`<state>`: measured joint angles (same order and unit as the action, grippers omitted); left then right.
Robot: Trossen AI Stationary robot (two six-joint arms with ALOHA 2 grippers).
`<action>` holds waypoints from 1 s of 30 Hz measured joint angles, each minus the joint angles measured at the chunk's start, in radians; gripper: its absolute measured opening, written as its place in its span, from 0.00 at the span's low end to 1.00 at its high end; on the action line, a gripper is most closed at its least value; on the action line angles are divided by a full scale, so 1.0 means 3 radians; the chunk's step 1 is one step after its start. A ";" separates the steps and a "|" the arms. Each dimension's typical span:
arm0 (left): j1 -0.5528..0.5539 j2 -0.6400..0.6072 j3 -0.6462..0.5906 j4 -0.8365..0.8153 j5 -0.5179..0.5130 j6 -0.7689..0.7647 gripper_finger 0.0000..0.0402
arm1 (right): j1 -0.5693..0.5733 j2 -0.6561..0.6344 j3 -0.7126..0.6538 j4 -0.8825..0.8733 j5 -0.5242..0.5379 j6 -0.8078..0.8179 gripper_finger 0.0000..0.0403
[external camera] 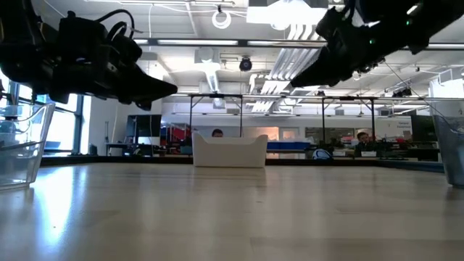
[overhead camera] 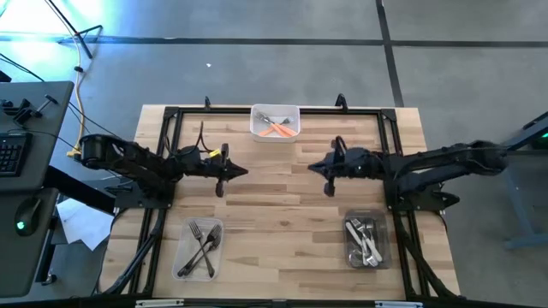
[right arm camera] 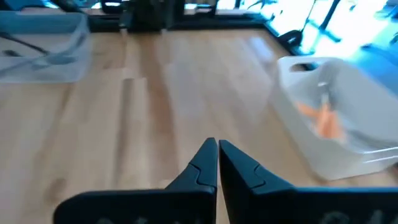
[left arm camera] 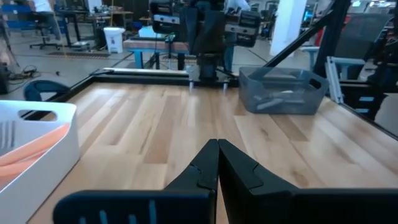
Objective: Sort silverware by color (type)
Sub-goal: Return to Home Position
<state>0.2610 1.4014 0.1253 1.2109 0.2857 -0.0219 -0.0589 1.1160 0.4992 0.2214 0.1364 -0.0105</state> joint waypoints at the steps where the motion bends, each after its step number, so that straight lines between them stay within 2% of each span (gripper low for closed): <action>1: 0.0018 0.0000 -0.0001 -0.0009 0.0003 0.0000 0.00 | -0.0065 0.0000 -0.0048 0.0094 -0.0030 -0.0062 0.00; 7: 0.0139 -0.0123 -0.0129 -0.0125 -0.0018 -0.0010 0.00 | -0.0246 -0.0084 -0.0402 0.0696 -0.0213 -0.0330 0.00; 11: 0.0149 -0.0352 -0.0323 -0.0123 -0.0061 -0.0084 0.00 | -0.0272 -0.0320 -0.0648 0.0753 -0.0205 -0.0289 0.00; 22: 0.0152 -0.1064 -0.0383 -0.0719 -0.0152 -0.0063 0.00 | -0.0239 -0.1554 -0.1370 0.0928 -0.0207 -0.0255 0.00; 26: 0.0152 -0.1333 -0.0383 -0.1102 -0.0301 -0.0015 0.00 | -0.0238 -0.1992 -0.1593 0.0892 -0.0207 -0.0254 0.00; 30: 0.0152 -0.1641 -0.0384 -0.1502 -0.0350 0.0001 0.00 | -0.0238 -0.2405 -0.1624 0.0405 -0.0100 -0.0151 0.00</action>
<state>0.3065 0.9092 0.0101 0.7604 0.1806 -0.0215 -0.1303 0.3944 0.0120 0.3429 0.1065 -0.0560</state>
